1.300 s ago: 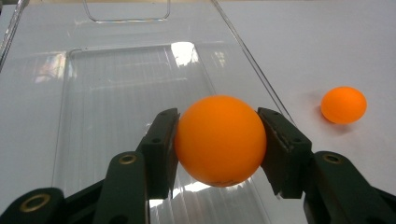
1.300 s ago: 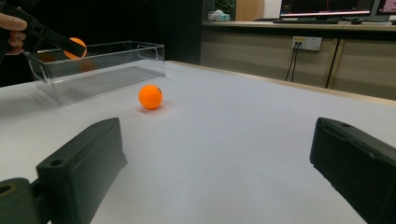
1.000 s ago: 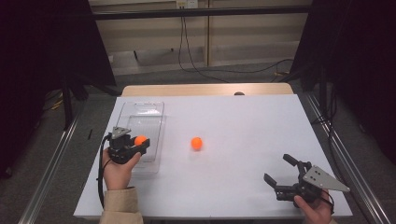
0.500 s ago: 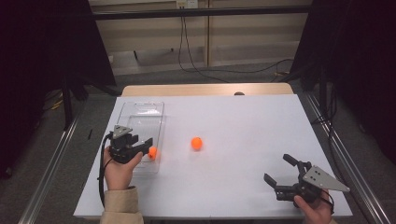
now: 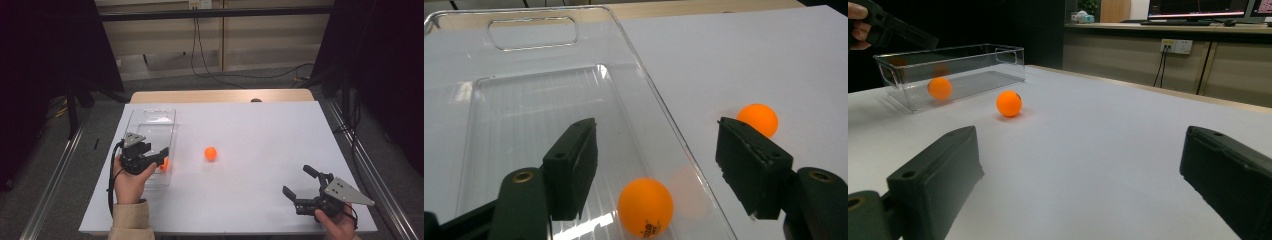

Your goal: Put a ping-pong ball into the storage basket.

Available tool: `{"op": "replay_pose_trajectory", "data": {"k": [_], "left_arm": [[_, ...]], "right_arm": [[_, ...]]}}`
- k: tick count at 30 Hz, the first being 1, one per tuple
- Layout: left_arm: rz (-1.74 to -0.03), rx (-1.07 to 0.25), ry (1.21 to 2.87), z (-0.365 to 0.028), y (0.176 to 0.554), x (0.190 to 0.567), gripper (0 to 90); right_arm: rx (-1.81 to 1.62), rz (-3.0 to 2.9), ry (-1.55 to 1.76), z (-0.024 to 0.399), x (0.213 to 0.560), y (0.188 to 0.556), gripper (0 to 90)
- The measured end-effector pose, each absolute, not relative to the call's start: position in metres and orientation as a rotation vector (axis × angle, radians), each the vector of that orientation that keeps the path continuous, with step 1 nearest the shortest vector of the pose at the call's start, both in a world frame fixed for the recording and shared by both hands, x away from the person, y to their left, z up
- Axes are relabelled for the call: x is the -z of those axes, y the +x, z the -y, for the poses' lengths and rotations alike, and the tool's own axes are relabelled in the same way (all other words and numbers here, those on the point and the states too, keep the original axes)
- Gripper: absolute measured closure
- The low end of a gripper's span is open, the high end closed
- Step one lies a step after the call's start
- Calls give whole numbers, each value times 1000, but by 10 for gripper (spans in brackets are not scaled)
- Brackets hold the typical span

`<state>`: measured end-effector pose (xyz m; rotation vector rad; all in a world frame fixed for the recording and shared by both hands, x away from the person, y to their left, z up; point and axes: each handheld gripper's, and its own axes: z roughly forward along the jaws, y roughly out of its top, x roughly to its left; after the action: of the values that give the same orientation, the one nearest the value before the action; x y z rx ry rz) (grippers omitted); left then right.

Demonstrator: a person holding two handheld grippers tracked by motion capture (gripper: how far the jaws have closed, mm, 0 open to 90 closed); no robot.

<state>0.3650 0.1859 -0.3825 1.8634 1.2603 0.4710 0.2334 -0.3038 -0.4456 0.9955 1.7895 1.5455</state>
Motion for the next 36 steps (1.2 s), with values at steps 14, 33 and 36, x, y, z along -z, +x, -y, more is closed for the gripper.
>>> {"op": "replay_pose_trajectory", "data": {"k": [14, 33, 36], "left_arm": [[-1235, -452, 1867, -177, 364, 380, 260], [-1192, -413, 1883, -165, 364, 378, 181], [-1184, -409, 1891, -163, 364, 378, 172]], "right_arm": [[-1545, -1791, 995, 304, 446, 233, 24], [-1545, -1792, 994, 304, 446, 233, 24], [-1544, -1792, 993, 304, 446, 233, 24]]}}
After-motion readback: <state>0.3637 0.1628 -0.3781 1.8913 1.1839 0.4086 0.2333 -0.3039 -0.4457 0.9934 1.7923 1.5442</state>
